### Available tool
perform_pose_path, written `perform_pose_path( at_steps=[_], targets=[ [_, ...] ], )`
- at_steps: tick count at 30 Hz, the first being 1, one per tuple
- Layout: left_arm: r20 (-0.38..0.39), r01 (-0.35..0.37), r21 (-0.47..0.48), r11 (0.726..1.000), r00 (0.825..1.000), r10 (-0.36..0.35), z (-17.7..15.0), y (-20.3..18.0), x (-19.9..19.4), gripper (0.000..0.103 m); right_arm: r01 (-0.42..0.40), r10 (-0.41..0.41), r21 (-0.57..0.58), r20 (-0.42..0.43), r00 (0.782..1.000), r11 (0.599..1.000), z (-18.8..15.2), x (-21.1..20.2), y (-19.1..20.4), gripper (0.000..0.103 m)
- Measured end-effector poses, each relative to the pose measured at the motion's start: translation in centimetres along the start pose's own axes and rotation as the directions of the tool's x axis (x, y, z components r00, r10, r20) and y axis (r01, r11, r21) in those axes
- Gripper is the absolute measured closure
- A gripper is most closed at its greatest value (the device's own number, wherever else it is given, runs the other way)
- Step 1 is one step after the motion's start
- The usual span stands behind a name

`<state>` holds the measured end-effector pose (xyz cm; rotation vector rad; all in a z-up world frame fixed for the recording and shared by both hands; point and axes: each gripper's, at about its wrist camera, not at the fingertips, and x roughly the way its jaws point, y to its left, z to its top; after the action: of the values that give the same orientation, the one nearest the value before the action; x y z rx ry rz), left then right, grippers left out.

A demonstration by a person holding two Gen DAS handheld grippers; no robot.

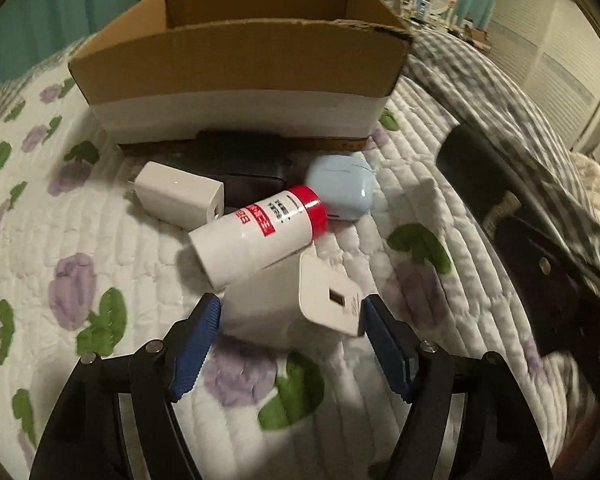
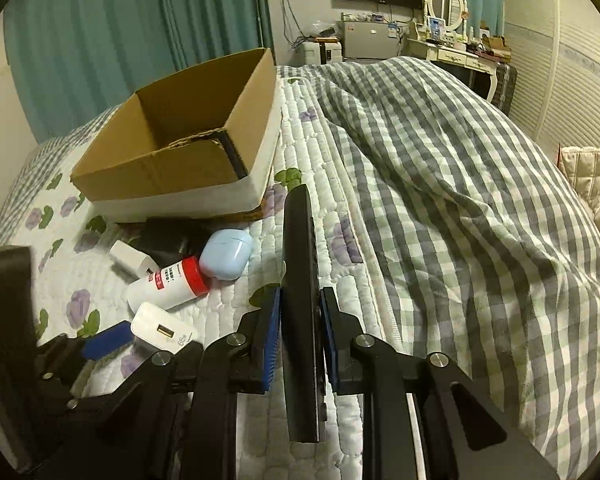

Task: Organize rigid objects
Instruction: 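Grasp the white charger with the left tool while the right tool holds the remote, then lower the charger and remote into the box and open both tools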

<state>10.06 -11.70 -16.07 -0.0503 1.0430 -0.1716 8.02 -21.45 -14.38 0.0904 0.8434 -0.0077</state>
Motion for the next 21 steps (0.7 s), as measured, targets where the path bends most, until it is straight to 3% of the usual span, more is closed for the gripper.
perform_pose_path(
  at_steps=[11, 16, 21],
  targets=[
    [0.042, 0.04, -0.013, 0.999, 0.998, -0.039, -0.1, 0.7, -1.9, 0.032, -0.002, 0.003, -0.021, 0.01, 1.0, 1.0, -0.2, -0.3, 0.8, 0.085],
    [0.118, 0.048, -0.012, 0.999, 0.992, -0.046, 0.6, 1.5, -6.2, 0.032, 0.005, -0.001, -0.046, 0.076, 0.997, 0.999, 0.8, -3.0, 1.4, 0.085],
    [0.222, 0.069, -0.012, 0.998, 0.973, -0.065, 3.3, 2.2, -11.8, 0.032, 0.005, 0.009, -0.082, 0.173, 0.985, 0.997, 3.3, -7.0, 2.3, 0.085]
  ],
)
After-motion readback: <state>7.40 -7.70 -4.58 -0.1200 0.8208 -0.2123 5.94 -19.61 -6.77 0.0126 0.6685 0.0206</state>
